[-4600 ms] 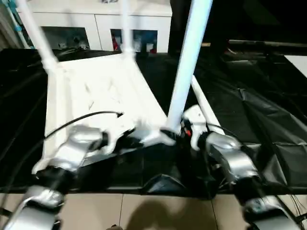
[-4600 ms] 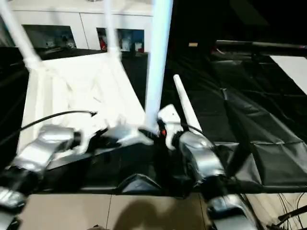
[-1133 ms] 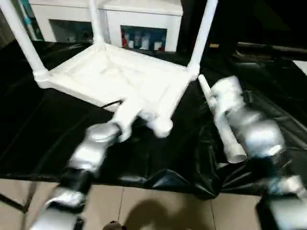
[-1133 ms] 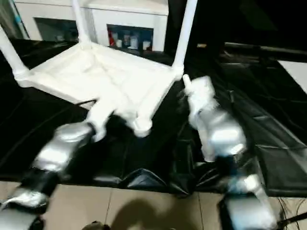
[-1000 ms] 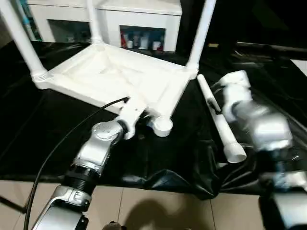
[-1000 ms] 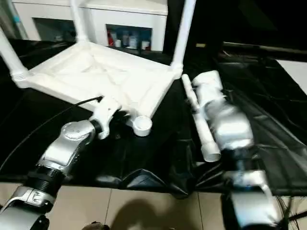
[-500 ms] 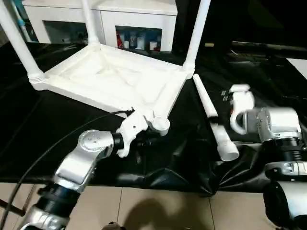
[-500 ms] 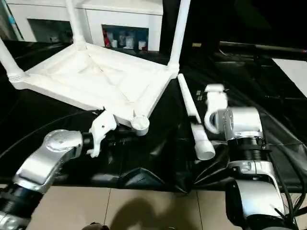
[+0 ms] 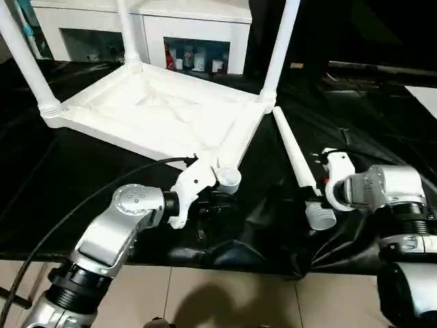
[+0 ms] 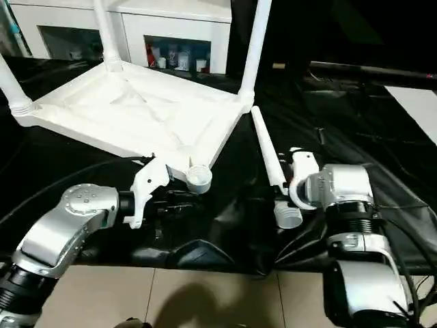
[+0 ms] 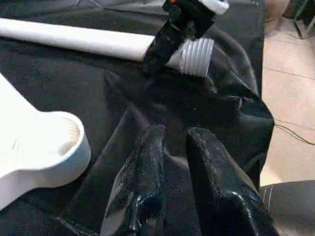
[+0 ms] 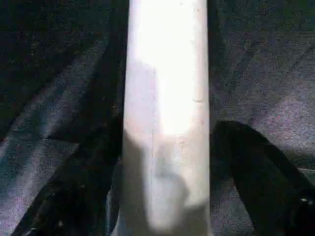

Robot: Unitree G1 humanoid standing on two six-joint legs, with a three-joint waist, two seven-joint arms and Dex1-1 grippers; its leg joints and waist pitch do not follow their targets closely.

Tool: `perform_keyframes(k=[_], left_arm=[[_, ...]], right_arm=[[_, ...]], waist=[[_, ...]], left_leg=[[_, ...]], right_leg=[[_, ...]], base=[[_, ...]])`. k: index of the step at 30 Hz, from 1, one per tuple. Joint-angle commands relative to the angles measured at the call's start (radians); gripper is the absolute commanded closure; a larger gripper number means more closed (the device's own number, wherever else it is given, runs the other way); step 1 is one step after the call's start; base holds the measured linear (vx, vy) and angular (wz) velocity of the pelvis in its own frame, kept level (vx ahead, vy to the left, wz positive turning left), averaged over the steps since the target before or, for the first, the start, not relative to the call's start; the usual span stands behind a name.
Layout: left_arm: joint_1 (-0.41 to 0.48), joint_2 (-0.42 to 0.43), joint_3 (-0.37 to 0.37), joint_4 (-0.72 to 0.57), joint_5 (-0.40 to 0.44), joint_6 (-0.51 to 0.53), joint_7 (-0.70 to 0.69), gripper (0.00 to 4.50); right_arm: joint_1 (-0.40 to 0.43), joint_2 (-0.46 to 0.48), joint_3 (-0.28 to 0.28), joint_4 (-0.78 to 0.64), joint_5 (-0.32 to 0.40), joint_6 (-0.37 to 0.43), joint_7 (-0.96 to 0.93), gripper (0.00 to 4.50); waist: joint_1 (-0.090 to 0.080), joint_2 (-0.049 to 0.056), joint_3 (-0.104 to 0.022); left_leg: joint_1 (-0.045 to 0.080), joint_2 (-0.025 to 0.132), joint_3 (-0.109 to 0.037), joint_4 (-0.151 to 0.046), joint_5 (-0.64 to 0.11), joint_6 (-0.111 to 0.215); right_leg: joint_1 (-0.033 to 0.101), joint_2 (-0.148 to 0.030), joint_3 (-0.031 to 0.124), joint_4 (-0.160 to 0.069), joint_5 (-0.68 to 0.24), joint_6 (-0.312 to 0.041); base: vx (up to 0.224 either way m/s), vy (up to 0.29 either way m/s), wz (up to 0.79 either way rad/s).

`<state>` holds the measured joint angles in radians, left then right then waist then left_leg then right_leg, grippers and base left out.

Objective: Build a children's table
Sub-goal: Pick table leg

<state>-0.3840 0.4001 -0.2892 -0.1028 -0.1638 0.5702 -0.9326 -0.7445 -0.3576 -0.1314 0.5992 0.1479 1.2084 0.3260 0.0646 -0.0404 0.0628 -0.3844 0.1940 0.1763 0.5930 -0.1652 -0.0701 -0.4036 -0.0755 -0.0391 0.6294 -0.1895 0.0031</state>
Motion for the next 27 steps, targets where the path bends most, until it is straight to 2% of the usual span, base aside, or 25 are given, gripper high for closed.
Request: perform_keyframes(k=[1, 2, 4, 5, 6, 8, 12, 14, 15, 17, 19, 21, 23, 24, 25, 26, 27], left_arm=[[-0.011, 0.004, 0.002, -0.023, -0.010, 0.011, 0.003, 3.51], [-0.011, 0.004, 0.000, -0.020, -0.009, 0.008, 0.002, 3.51], [-0.012, 0.004, 0.000, -0.019, -0.009, 0.007, 0.002, 3.51], [-0.011, 0.006, -0.002, -0.020, -0.010, 0.008, 0.001, 3.51], [-0.011, 0.007, -0.002, -0.020, -0.010, 0.009, 0.001, 3.51], [-0.010, 0.008, -0.004, -0.020, -0.012, 0.010, 0.000, 3.51], [-0.006, 0.009, -0.004, -0.028, -0.017, 0.018, 0.003, 3.51], [-0.003, -0.001, 0.017, -0.026, -0.024, 0.033, 0.026, 3.51], [0.000, -0.006, 0.028, -0.024, -0.028, 0.040, 0.037, 3.34], [-0.001, -0.050, 0.080, 0.007, -0.022, 0.037, 0.124, 3.18], [-0.003, -0.102, 0.129, 0.036, -0.011, 0.027, 0.220, 3.15], [0.007, -0.118, 0.139, 0.032, -0.005, 0.038, 0.256, 3.05], [0.017, -0.144, 0.155, 0.023, -0.009, 0.027, 0.289, 2.77], [0.020, -0.149, 0.157, 0.021, -0.010, 0.020, 0.295, 2.77], [0.024, -0.163, 0.164, 0.019, -0.013, 0.006, 0.309, 2.71], [0.022, -0.190, 0.183, 0.014, -0.031, 0.007, 0.334, 2.56], [0.015, -0.229, 0.214, 0.000, -0.069, 0.027, 0.359, 2.42]], right_arm=[[-0.009, -0.007, -0.012, 0.016, 0.005, -0.001, -0.007, 1.24], [-0.006, -0.005, -0.015, 0.016, 0.007, -0.002, -0.008, 1.30], [-0.004, -0.005, -0.017, 0.014, 0.007, -0.003, -0.009, 1.50], [0.003, -0.003, -0.021, 0.008, 0.011, -0.001, -0.009, 1.61], [0.005, -0.002, -0.021, 0.006, 0.012, 0.000, -0.009, 1.69], [0.012, 0.000, -0.025, 0.005, 0.015, 0.001, -0.010, 1.90], [0.026, 0.007, -0.026, 0.005, 0.017, -0.003, -0.013, 2.15], [0.031, 0.013, -0.038, -0.001, 0.018, -0.004, -0.026, 2.34], [0.035, 0.016, -0.045, -0.005, 0.019, -0.005, -0.034, 2.51], [0.052, 0.025, -0.088, -0.037, 0.018, -0.013, -0.079, 2.54], [0.074, 0.044, -0.161, -0.088, 0.025, -0.059, -0.141, 2.61], [0.101, 0.063, -0.200, -0.139, 0.040, -0.113, -0.162, 2.62], [0.142, 0.096, -0.230, -0.233, 0.050, -0.211, -0.189, 2.62], [0.153, 0.104, -0.237, -0.257, 0.053, -0.232, -0.193, 2.62], [0.171, 0.121, -0.255, -0.299, 0.066, -0.281, -0.195, 2.62], [0.191, 0.136, -0.266, -0.344, 0.079, -0.351, -0.188, 2.62], [0.213, 0.148, -0.265, -0.400, 0.077, -0.427, -0.188, 2.62]], waist=[[0.004, -0.008, -0.073], [0.004, -0.003, -0.074], [0.004, -0.006, -0.075], [0.006, 0.001, -0.075], [0.005, -0.003, -0.076], [0.005, -0.001, -0.076], [0.006, -0.003, -0.076], [0.006, -0.002, -0.076], [0.006, -0.003, -0.076], [0.005, -0.005, -0.075], [0.006, -0.008, -0.074], [0.009, -0.011, -0.076], [0.009, -0.009, -0.076], [0.010, -0.009, -0.076], [0.011, -0.009, -0.075], [0.012, -0.013, -0.077], [0.014, -0.008, -0.077]], left_leg=[[0.019, 0.022, 0.003, -0.061, -0.124, -0.039], [0.020, 0.022, 0.003, -0.061, -0.124, -0.041], [0.019, 0.022, 0.003, -0.061, -0.124, -0.042], [0.019, 0.021, 0.002, -0.060, -0.120, -0.042], [0.019, 0.021, 0.003, -0.060, -0.120, -0.041], [0.020, 0.021, 0.003, -0.060, -0.122, -0.041], [0.019, 0.021, 0.002, -0.060, -0.124, -0.043], [0.019, 0.021, 0.003, -0.060, -0.126, -0.046], [0.020, 0.021, 0.003, -0.060, -0.129, -0.046], [0.020, 0.022, 0.003, -0.061, -0.134, -0.049], [0.020, 0.022, 0.003, -0.061, -0.142, -0.053], [0.021, 0.022, 0.001, -0.062, -0.162, -0.051], [0.022, 0.023, 0.001, -0.062, -0.173, -0.048], [0.022, 0.023, 0.000, -0.063, -0.171, -0.046], [0.021, 0.023, 0.000, -0.063, -0.171, -0.043], [0.018, 0.024, 0.001, -0.062, -0.168, -0.037], [0.020, 0.024, 0.000, -0.062, -0.168, -0.035]], right_leg=[[0.048, -0.049, 0.034, -0.070, -0.160, -0.177], [0.046, -0.048, 0.034, -0.070, -0.155, -0.177], [0.048, -0.048, 0.034, -0.070, -0.148, -0.179], [0.049, -0.048, 0.034, -0.068, -0.134, -0.183], [0.049, -0.047, 0.034, -0.069, -0.129, -0.183], [0.049, -0.047, 0.034, -0.068, -0.126, -0.187], [0.050, -0.048, 0.033, -0.068, -0.129, -0.189], [0.049, -0.047, 0.033, -0.067, -0.128, -0.191], [0.049, -0.047, 0.033, -0.068, -0.131, -0.192], [0.050, -0.047, 0.034, -0.069, -0.132, -0.189], [0.050, -0.046, 0.035, -0.073, -0.137, -0.179], [0.048, -0.048, 0.033, -0.075, -0.181, -0.156], [0.044, -0.049, 0.033, -0.079, -0.201, -0.141], [0.044, -0.050, 0.033, -0.079, -0.201, -0.140], [0.043, -0.049, 0.033, -0.081, -0.202, -0.137], [0.045, -0.050, 0.033, -0.079, -0.197, -0.129], [0.042, -0.050, 0.033, -0.080, -0.197, -0.129]], base=[[0.000, 0.000, 0.00], [0.000, 0.000, 0.00], [0.000, 0.000, 0.00], [0.000, 0.000, 0.00], [0.000, 0.000, 0.00], [0.000, 0.000, 0.00], [0.000, 0.000, 0.00], [0.000, 0.000, 0.00], [0.000, 0.000, 0.00], [0.000, 0.000, 0.00], [0.000, 0.000, 0.00], [0.000, 0.000, 0.00], [0.000, 0.000, 0.00], [0.000, 0.000, 0.00], [0.000, 0.000, 0.00], [0.000, 0.000, 0.00], [0.000, 0.000, 0.00]])
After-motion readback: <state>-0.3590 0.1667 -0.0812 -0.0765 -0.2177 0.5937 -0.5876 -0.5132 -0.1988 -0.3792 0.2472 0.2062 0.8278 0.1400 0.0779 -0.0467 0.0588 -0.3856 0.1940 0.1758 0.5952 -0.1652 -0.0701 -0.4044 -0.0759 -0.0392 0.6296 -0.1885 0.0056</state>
